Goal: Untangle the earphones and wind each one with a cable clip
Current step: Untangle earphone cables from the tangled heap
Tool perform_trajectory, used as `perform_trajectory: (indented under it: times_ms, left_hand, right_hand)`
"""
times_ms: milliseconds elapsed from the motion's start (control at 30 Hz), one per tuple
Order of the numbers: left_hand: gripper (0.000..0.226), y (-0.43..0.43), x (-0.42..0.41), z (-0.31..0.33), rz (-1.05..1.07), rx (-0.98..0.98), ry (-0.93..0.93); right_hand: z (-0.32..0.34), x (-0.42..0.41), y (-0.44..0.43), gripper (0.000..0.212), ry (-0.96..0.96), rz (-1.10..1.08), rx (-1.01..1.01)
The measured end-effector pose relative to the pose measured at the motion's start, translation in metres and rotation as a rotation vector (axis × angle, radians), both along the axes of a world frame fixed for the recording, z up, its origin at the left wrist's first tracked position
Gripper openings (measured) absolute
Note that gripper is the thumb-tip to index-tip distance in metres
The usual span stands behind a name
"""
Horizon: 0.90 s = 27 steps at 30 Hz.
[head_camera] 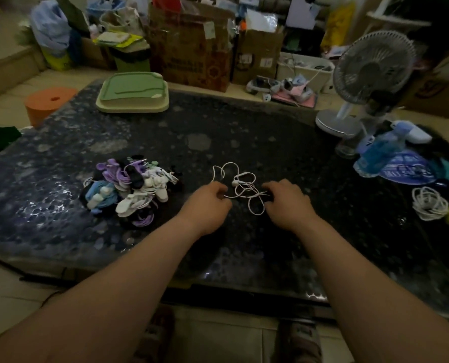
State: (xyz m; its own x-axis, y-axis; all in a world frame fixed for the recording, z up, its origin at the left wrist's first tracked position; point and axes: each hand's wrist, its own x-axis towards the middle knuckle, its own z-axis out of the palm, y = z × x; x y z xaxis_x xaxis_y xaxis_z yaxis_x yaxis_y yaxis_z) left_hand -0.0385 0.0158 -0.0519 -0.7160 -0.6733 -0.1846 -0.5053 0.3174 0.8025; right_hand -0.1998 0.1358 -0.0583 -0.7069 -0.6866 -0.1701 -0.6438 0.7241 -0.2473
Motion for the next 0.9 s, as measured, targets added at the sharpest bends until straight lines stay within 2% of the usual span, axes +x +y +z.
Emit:
perform_trajectory:
  times_ms: [67,100,233,300,367,433,500,567,667,800,900]
  left_hand:
    - [0.027,0.003,-0.006,-0.005,-0.056,-0.037,-0.077]
    - [0.023,0.004,-0.008,-0.007,-0.081,-0.057,-0.106]
    - [0.018,0.01,-0.015,-0.008,-0.127,-0.12,-0.151]
    - [0.023,0.017,-0.017,-0.005,-0.118,-0.121,-0.146]
    - [0.038,0.025,-0.019,0.001,-0.108,0.029,-0.082]
    - [0.045,0.036,-0.02,0.008,-0.089,0.269,-0.012]
    - [0.044,0.046,-0.02,0.012,-0.046,0.52,0.033]
    - [0.032,0.051,-0.02,0.011,-0.005,0.672,0.096]
    - [0.018,0.052,-0.021,0.011,0.038,0.799,0.225]
    - [0.031,0.055,-0.016,0.015,0.061,0.812,0.182]
    - [0.028,0.058,-0.013,0.014,0.061,0.887,0.156]
  right_hand:
    - [-0.001,0.001,0.002,0.018,0.01,0.004,-0.001]
    - [-0.002,0.001,0.004,0.009,-0.011,0.001,-0.007]
    - [0.0,0.004,0.018,0.013,-0.085,0.023,-0.071]
    - [0.007,0.007,0.026,0.014,-0.263,-0.044,-0.227]
    - [0.016,0.014,0.031,0.012,-0.474,-0.087,-0.359]
    - [0.023,0.022,0.039,0.012,-0.581,-0.083,-0.433]
    - [0.028,0.03,0.046,0.01,-0.69,-0.08,-0.5]
    - [0.031,0.036,0.053,0.008,-0.837,-0.072,-0.524]
    - [0.035,0.039,0.066,0.01,-0.942,-0.104,-0.532]
    - [0.038,0.031,0.079,0.011,-1.007,-0.22,-0.638]
    - [0.038,0.034,0.081,0.017,-0.991,-0.072,-0.581]
